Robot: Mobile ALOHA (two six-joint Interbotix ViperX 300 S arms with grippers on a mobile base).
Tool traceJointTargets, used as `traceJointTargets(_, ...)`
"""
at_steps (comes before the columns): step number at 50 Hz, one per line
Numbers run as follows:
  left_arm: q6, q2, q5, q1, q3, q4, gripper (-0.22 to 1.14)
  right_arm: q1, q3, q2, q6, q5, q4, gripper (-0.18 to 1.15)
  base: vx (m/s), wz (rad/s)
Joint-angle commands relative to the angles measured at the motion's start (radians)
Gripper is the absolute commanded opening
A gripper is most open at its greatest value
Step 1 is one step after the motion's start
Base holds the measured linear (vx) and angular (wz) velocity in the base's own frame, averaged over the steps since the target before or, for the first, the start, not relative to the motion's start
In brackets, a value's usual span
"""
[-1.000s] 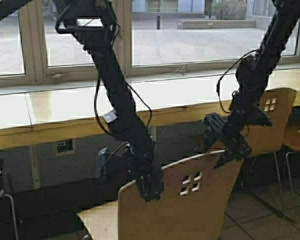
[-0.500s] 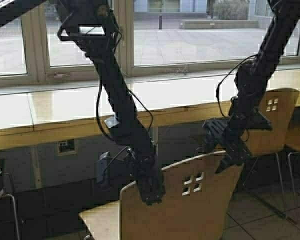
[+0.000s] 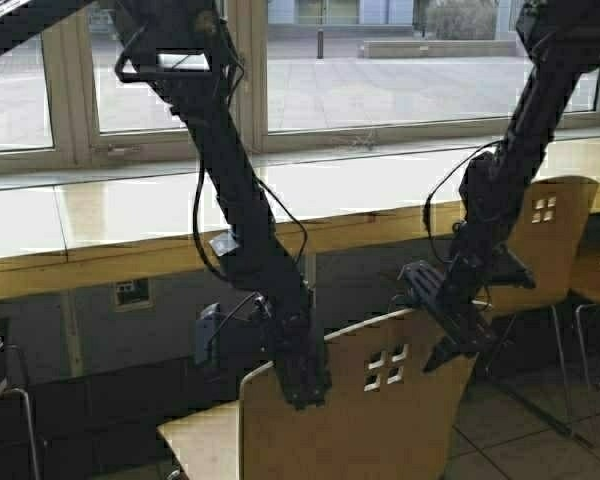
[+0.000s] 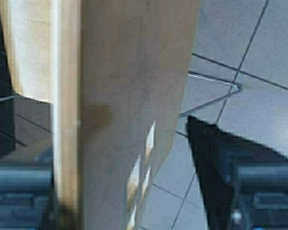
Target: Push the chairs under the table
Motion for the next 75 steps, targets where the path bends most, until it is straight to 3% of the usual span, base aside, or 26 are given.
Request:
traceJointTargets(1, 0.005, -0.051, -0.006, 0.034, -0.023, 0.003, 0.75, -0.002, -0.021, 0.002, -0.003, 0.023, -0.002, 0.86, 0.0, 0.0)
traceJointTargets(7, 0.023, -0.049, -0.011, 0.034, -0.021, 0.005, 0.64, -0.003, -0.018, -0.005, -0.003, 0.021, -0.002, 0.72, 0.0, 0.0)
traceJointTargets(16, 0.038, -0.051, -0.006, 0.038, -0.02, 0.003, 0.22, -0.002, -0.012, -0.009, 0.0, 0.048, 0.0, 0.14, 0.01, 0.02)
traceJointTargets(20, 0.04, -0.054, -0.005, 0.044, -0.018, 0.005, 0.01, -0.002, -0.011, -0.017, 0.0, 0.06, 0.002, -0.02, 0.01, 0.03)
traceJointTargets(27, 0.041, -0.057, -0.003, 0.071, -0.006, 0.005, 0.01, 0.005, -0.003, -0.026, 0.0, 0.074, 0.0, 0.05, 0.02, 0.03)
traceJointTargets(47, 0.104, -0.101, -0.005, 0.158, 0.052, 0.006, 0.03, 0.023, 0.008, -0.037, -0.002, 0.083, 0.002, 0.05, 0.08, 0.06)
traceJointTargets(75, 0.133, -0.123, -0.006, 0.173, 0.077, 0.018, 0.03, 0.023, 0.026, -0.032, -0.009, 0.086, -0.002, 0.05, 0.22, 0.11)
